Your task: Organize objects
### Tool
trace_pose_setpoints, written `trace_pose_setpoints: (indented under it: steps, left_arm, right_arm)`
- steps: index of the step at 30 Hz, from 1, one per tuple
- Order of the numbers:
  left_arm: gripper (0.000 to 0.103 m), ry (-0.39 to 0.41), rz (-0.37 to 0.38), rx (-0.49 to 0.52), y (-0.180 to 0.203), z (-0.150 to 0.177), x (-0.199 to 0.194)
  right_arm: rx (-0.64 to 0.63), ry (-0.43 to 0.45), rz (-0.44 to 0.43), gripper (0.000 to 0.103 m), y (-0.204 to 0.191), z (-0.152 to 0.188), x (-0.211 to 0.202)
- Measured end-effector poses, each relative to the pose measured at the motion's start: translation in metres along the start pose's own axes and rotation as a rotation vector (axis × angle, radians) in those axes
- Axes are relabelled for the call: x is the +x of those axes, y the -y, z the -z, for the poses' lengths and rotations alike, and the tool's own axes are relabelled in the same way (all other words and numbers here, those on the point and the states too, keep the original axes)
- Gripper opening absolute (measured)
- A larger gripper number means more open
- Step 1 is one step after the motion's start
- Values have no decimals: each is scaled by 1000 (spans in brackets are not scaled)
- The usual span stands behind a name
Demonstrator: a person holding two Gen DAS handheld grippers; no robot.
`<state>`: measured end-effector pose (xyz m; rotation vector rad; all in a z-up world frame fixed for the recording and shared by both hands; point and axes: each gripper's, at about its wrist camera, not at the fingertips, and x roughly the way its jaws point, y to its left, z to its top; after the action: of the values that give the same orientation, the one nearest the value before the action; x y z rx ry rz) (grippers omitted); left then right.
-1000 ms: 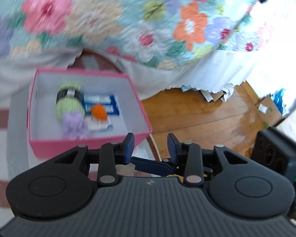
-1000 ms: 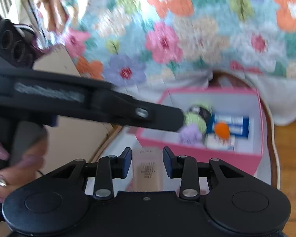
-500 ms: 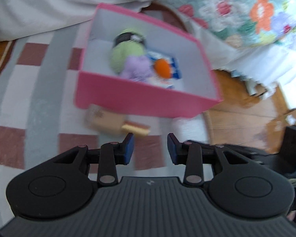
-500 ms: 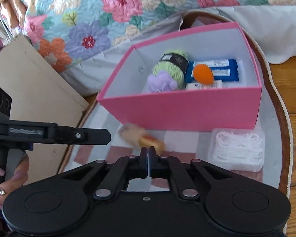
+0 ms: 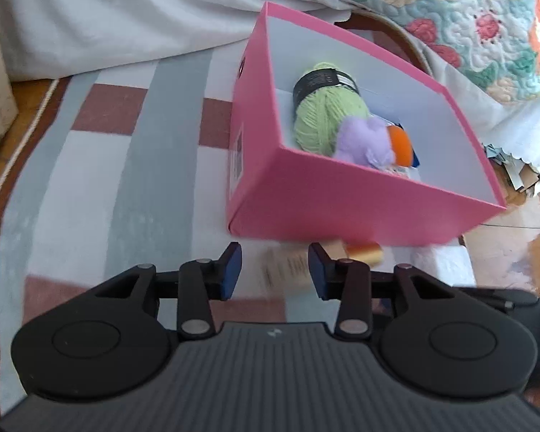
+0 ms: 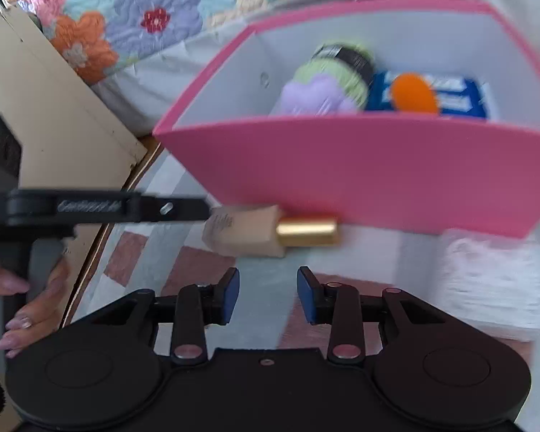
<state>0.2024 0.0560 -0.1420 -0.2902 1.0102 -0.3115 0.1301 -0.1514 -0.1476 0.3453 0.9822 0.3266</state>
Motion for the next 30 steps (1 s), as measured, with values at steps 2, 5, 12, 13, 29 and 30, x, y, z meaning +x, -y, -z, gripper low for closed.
trace_pose_setpoints:
  steps: [2,5,12,13,29,30]
  left_arm:
    - [43,-18,23,-10,-5,-2,13]
    - [48,-11,106,-50,-11,1,24]
    - [53,-14,141,-85,-10,5,32]
    - [50,-35,150,-105,-10,6,31]
    - [41,-254,257,-113,26,30,37]
    - [41,-257,262,-113,28,29,38]
  right_arm:
    - [0,-9,-12,41,-3,3,12]
    - [6,-17,-23,41,-4,6,26]
    - [30,-3,-48,42,0,11,26]
    - [34,-2,-50,42,1,12,25]
    - [138,-30,-2,71,-1,35,2]
    - [142,-18,11,71,-3,35,3]
